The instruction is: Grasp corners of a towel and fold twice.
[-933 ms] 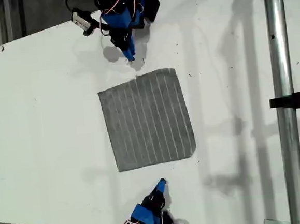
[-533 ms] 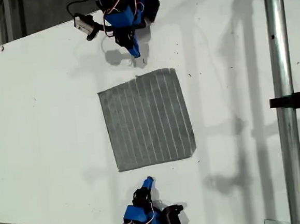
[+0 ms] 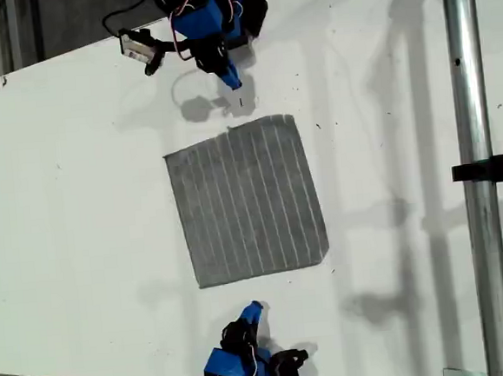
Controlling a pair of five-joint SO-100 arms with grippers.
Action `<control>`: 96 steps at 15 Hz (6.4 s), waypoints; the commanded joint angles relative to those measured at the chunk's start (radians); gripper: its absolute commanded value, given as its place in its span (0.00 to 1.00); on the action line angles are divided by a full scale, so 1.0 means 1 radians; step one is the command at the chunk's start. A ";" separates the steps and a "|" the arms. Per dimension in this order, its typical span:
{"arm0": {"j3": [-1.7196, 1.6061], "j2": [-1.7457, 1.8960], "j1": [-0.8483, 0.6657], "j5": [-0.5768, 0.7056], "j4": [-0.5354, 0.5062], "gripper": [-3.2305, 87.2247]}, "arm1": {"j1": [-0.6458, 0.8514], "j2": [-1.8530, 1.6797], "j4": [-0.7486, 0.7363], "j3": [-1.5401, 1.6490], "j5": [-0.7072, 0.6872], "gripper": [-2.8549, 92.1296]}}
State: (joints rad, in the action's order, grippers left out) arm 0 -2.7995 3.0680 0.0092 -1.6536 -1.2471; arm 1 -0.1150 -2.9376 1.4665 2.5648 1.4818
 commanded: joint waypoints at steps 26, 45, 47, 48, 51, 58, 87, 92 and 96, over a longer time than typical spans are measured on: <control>1.158 -1.477 0.383 -0.021 0.126 0.17 | -0.212 1.158 0.080 -0.850 -0.287 0.23; 1.390 -1.335 0.319 -0.034 -0.250 0.21 | -0.126 1.454 -0.373 -0.632 -0.351 0.03; 1.506 -1.411 0.307 0.012 -0.262 0.21 | -0.132 1.393 -0.235 -0.649 -0.342 0.03; 1.554 -1.463 0.308 0.023 -0.264 0.21 | -0.127 1.284 -0.209 -0.591 -0.336 0.03; 1.763 -1.621 0.304 0.049 -0.316 0.22 | -0.156 1.204 -0.189 -0.549 -0.322 0.03; 1.710 -1.747 0.284 0.081 -0.379 0.31 | -0.147 1.224 -0.250 -0.558 -0.337 0.03; 1.468 -1.462 -0.160 0.364 -0.422 0.00 | 0.380 1.483 -0.052 -1.279 -0.911 0.03; 1.241 -1.275 -0.252 0.382 -0.364 0.00 | 0.442 1.401 -0.132 -1.206 -0.951 0.03; 0.867 -1.259 -0.049 0.166 -0.035 0.00 | 0.344 1.437 -0.141 -0.974 -0.839 0.03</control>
State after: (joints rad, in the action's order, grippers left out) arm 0 -1.8761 1.7779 -0.0813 -1.4358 -1.3545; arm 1 0.2270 -1.4726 1.3284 1.5769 0.6259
